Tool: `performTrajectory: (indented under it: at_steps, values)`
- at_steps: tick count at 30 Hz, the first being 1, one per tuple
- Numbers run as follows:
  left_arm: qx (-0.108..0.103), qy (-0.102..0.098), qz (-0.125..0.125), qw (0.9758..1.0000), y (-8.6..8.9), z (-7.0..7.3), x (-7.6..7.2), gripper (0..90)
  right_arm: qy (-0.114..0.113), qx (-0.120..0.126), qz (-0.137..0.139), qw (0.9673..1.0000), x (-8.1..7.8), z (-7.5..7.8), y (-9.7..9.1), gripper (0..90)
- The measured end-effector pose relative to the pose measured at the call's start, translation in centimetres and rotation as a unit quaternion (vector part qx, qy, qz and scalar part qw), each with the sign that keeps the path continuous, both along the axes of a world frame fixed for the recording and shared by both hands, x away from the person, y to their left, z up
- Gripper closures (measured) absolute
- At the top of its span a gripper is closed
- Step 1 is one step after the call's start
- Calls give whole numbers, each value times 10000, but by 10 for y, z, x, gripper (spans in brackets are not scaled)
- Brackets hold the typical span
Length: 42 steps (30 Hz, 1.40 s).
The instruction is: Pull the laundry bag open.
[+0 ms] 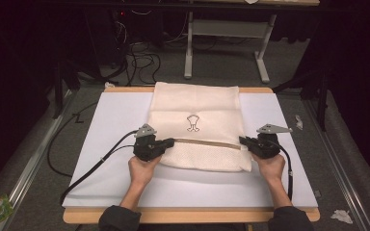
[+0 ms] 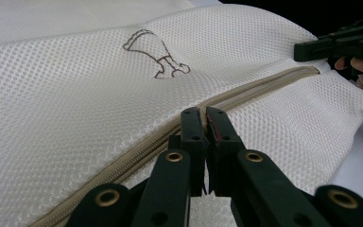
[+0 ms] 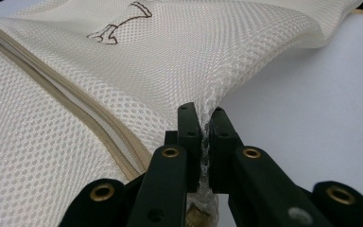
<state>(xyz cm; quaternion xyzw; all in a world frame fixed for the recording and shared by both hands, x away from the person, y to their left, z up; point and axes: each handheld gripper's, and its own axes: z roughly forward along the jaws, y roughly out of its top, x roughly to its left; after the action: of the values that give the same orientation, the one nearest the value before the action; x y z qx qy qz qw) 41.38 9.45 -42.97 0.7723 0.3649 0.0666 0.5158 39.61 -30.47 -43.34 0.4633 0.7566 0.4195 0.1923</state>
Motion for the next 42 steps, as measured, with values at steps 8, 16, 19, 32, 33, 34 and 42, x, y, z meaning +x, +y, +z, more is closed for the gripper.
performTrajectory:
  at_steps: [8,16,19,32,33,34,42]
  values:
    - [12,-47,74,10000,3,-1,1,870,-7,-55,-9,10000,1,0,1,872]
    - [31,-26,103,9999,8,-1,1,869,14,-50,-30,10000,1,-1,0,872]
    - [-5,-25,144,9999,10,0,1,870,5,-66,-38,10000,1,-1,-1,872]
    - [15,3,284,9996,26,1,2,869,32,-75,-52,10000,1,1,-5,872]
    - [-2,19,309,9995,27,1,2,869,52,-70,-70,9999,2,1,-5,872]
    - [-21,38,297,9995,28,1,2,869,52,-53,-73,9999,2,2,-5,872]
    - [-35,-6,350,9994,30,2,4,869,18,-9,-86,10000,3,4,-6,873]
